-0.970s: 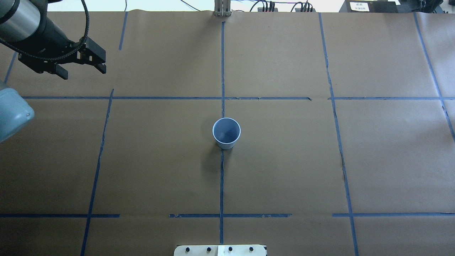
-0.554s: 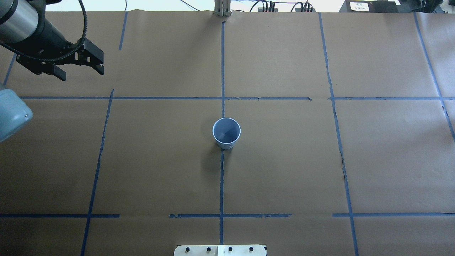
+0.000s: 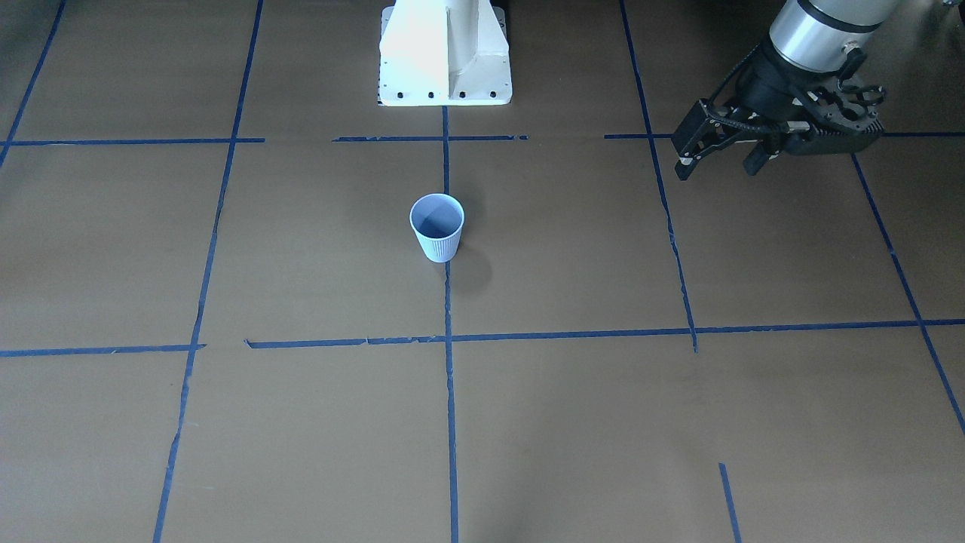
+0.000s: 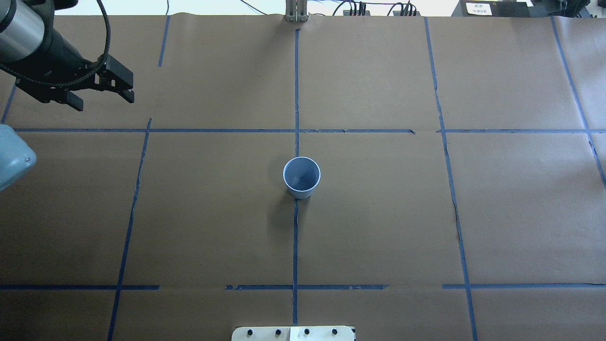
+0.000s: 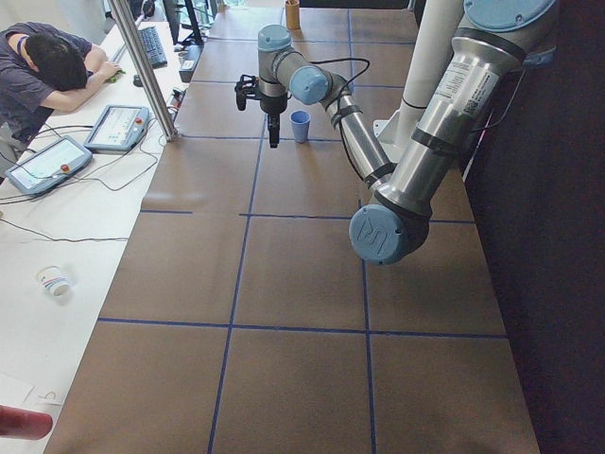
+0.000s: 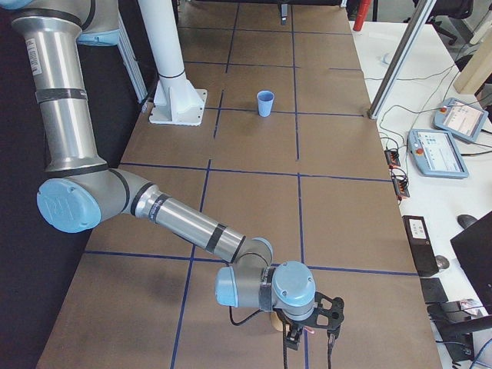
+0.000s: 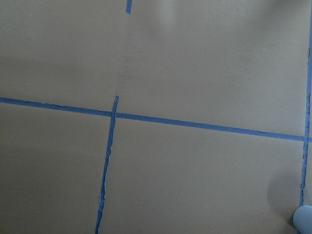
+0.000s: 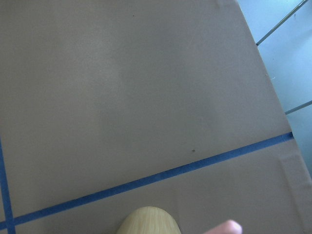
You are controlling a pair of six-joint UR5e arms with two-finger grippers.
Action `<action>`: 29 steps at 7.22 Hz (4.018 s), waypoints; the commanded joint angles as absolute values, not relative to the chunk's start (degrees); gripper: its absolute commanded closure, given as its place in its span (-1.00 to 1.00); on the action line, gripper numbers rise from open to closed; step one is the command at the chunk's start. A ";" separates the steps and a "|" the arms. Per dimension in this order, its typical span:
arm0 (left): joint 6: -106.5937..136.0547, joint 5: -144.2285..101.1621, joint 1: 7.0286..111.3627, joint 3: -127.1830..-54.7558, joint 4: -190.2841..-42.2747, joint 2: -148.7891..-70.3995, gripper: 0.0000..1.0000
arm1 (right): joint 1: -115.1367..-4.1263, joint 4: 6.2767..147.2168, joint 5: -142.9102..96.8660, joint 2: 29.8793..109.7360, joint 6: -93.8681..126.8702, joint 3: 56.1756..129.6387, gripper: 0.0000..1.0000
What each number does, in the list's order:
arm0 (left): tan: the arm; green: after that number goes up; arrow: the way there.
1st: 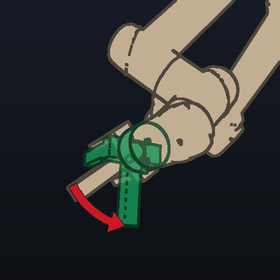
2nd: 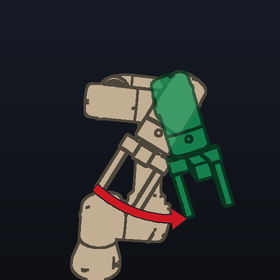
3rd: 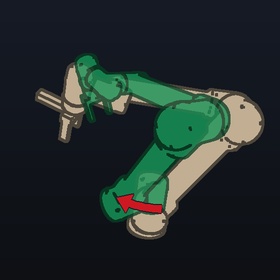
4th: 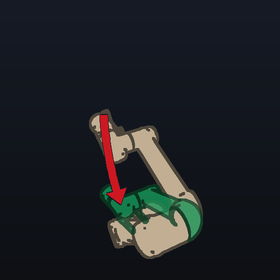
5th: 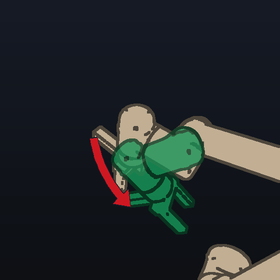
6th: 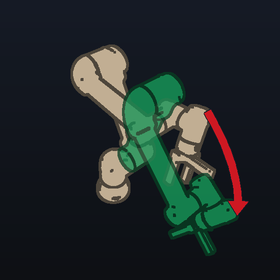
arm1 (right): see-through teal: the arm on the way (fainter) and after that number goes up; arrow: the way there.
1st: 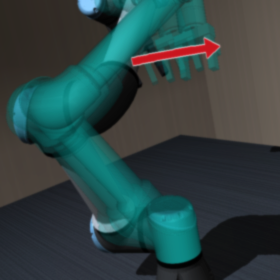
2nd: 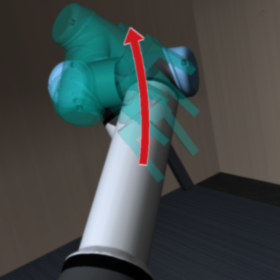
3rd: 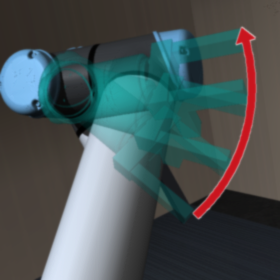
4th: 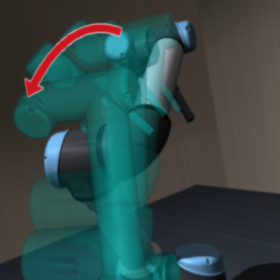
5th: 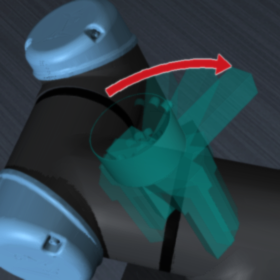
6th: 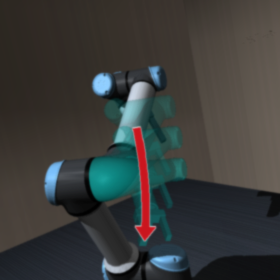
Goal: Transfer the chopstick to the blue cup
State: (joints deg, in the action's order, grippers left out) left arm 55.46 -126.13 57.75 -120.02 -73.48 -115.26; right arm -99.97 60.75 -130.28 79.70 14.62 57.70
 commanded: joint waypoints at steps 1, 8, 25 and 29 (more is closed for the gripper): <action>55.46 -126.12 57.74 -120.76 -73.39 -114.96 -1.00 | -99.50 60.73 -129.55 78.14 14.94 55.64 -0.97; 55.90 -125.95 57.48 -121.90 -73.39 -114.00 -1.00 | -99.49 60.65 -128.76 78.13 17.93 58.96 1.00; 17.17 -125.51 69.86 -118.57 -73.48 -102.14 -1.00 | -62.22 127.20 -117.73 41.79 59.51 119.27 1.00; 11.07 -125.77 73.21 -117.16 -73.65 -98.71 -1.00 | -36.16 117.16 -90.74 39.21 69.26 116.91 1.00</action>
State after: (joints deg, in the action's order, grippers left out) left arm 11.63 -125.64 72.91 -117.26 -73.61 -99.62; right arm -42.35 118.18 -97.18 40.40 68.54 118.33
